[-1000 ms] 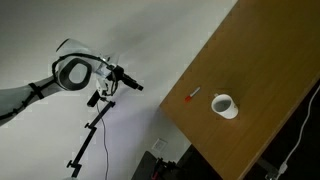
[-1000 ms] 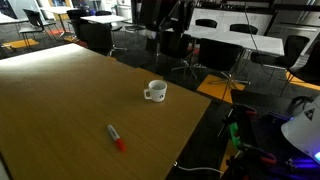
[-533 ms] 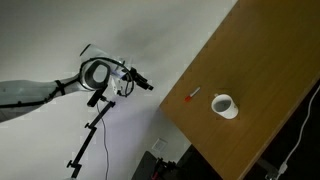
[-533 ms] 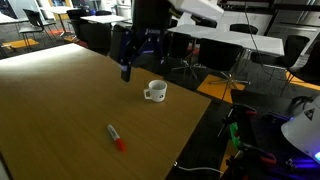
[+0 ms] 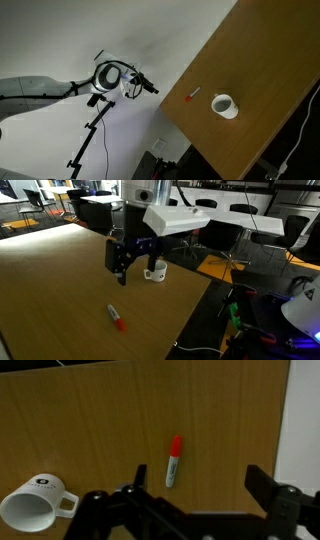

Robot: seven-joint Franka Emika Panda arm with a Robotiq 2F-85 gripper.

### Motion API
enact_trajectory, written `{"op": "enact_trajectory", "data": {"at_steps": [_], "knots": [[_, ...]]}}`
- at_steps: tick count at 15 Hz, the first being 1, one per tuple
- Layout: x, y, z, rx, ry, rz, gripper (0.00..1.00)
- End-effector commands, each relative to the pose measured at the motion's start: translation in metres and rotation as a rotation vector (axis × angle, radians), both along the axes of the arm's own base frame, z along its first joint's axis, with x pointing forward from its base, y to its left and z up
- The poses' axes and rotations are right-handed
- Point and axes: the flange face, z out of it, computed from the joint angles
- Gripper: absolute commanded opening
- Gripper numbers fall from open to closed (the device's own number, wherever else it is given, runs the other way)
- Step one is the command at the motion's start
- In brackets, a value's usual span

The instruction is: Put the marker in the mug

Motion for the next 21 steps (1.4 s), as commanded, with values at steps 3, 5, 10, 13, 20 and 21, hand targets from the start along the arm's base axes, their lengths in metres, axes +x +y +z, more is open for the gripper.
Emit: {"op": "enact_trajectory", "data": {"at_steps": [3, 5, 10, 13, 20, 21], "knots": [[0.008, -0.008, -0.004, 0.032, 0.002, -0.031, 1.00], [0.018, -0.012, -0.021, 0.026, 0.018, -0.066, 1.00], [0.046, -0.016, -0.067, 0.003, 0.046, -0.114, 1.00], [0.063, -0.014, -0.094, 0.001, 0.038, -0.143, 1.00], [0.086, -0.006, -0.143, -0.080, 0.010, -0.211, 1.00], [0.088, -0.003, -0.148, -0.085, 0.007, -0.218, 1.00]]}}
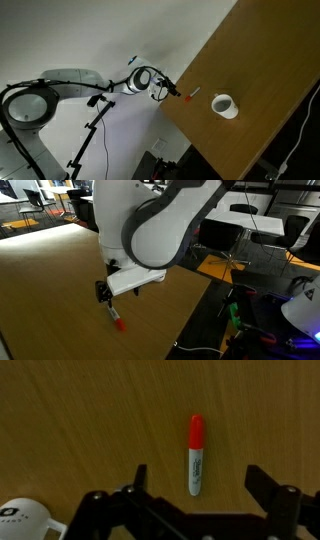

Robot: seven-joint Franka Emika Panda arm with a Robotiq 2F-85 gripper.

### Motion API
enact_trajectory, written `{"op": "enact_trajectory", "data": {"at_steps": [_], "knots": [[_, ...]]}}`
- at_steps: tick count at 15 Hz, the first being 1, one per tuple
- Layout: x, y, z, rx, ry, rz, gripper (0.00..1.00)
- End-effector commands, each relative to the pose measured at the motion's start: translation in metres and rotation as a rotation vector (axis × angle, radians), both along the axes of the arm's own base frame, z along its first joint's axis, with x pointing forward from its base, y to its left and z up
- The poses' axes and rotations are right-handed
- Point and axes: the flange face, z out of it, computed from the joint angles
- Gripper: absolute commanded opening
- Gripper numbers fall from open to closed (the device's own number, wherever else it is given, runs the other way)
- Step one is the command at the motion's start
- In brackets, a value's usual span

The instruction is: Put the marker in the mug

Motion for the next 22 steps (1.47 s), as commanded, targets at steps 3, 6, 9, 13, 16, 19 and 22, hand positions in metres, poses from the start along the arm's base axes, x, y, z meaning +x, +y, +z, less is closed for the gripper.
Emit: {"op": "enact_trajectory", "data": {"at_steps": [3, 6, 9, 13, 16, 19, 22], "knots": [[0.019, 0.009, -0.029, -0.043, -0.025, -0.030, 1.00], [0.024, 0.009, -0.046, -0.050, -0.033, -0.031, 1.00], [0.029, 0.006, -0.063, -0.031, -0.043, -0.028, 1.00], [0.036, 0.004, -0.080, -0.014, -0.052, -0.039, 1.00], [0.043, 0.004, -0.087, -0.011, -0.053, -0.049, 0.97], [0.050, 0.002, -0.090, -0.003, -0.054, -0.061, 0.84], [0.057, -0.003, -0.093, 0.005, -0.052, -0.076, 0.72]]}}
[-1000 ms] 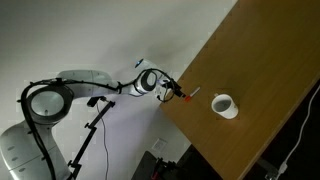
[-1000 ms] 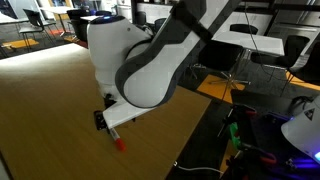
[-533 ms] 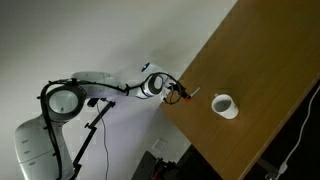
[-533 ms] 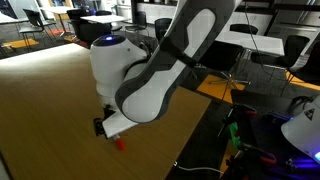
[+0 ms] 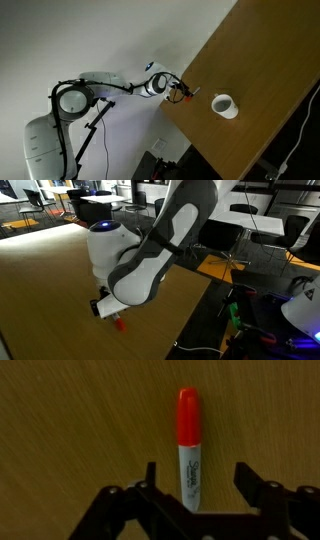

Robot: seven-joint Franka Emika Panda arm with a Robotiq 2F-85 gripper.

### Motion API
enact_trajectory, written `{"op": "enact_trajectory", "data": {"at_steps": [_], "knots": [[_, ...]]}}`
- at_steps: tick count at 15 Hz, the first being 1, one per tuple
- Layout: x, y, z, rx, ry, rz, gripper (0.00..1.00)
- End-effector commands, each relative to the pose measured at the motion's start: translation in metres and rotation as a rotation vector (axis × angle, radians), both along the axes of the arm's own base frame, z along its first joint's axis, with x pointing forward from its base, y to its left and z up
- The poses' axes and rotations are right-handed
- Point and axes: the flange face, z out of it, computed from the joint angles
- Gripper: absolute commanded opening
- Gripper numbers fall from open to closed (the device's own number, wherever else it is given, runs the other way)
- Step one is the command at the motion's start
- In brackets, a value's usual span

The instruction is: Put the marker in the mug

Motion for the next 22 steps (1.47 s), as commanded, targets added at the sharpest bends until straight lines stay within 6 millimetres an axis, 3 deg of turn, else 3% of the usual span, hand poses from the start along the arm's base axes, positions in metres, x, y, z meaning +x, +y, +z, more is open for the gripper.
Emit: {"op": "enact_trajectory", "data": {"at_steps": [1, 6, 8, 14, 15, 16, 19, 22], "knots": [[0.013, -0.007, -0.003, 0.024, -0.004, -0.026, 0.75], [0.019, -0.014, -0.011, 0.033, 0.003, -0.052, 0.73], [0.021, -0.014, -0.014, 0.032, 0.002, -0.054, 0.48], [0.026, -0.012, -0.014, 0.026, -0.006, -0.048, 0.05], [0.027, -0.012, -0.014, 0.026, -0.006, -0.048, 0.01], [0.028, -0.012, -0.013, 0.025, -0.007, -0.047, 0.06], [0.027, -0.011, -0.007, 0.023, -0.005, -0.045, 0.06], [0.022, -0.015, 0.016, 0.056, -0.018, -0.045, 0.06]]}}
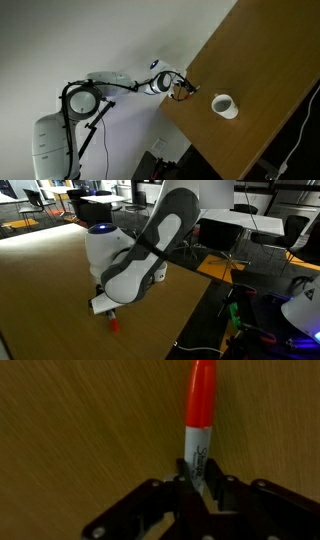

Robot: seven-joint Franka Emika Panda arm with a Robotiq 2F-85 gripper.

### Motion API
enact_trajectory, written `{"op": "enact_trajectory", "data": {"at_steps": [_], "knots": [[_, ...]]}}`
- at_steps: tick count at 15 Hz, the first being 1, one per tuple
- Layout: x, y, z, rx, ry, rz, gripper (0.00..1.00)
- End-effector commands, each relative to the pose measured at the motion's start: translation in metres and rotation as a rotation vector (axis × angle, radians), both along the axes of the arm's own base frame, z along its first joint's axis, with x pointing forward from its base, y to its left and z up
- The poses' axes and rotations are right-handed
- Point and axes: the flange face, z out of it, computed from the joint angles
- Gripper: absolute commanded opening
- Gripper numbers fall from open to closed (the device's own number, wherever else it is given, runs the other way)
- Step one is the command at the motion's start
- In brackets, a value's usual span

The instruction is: Put the marker in the mug

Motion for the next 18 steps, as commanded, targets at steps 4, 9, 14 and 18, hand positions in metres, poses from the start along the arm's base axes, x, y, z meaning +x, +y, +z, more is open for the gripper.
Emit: {"op": "enact_trajectory", "data": {"at_steps": [4, 9, 14, 18], "knots": [[-0.012, -0.005, 0.071, 0.126, 0.030, 0.099, 0.06], [-0.022, -0.024, 0.127, 0.104, 0.112, 0.122, 0.06], [-0.030, -0.041, 0.164, 0.007, 0.149, 0.052, 0.06], [-0.033, -0.052, 0.178, -0.111, 0.140, -0.081, 0.06]]}}
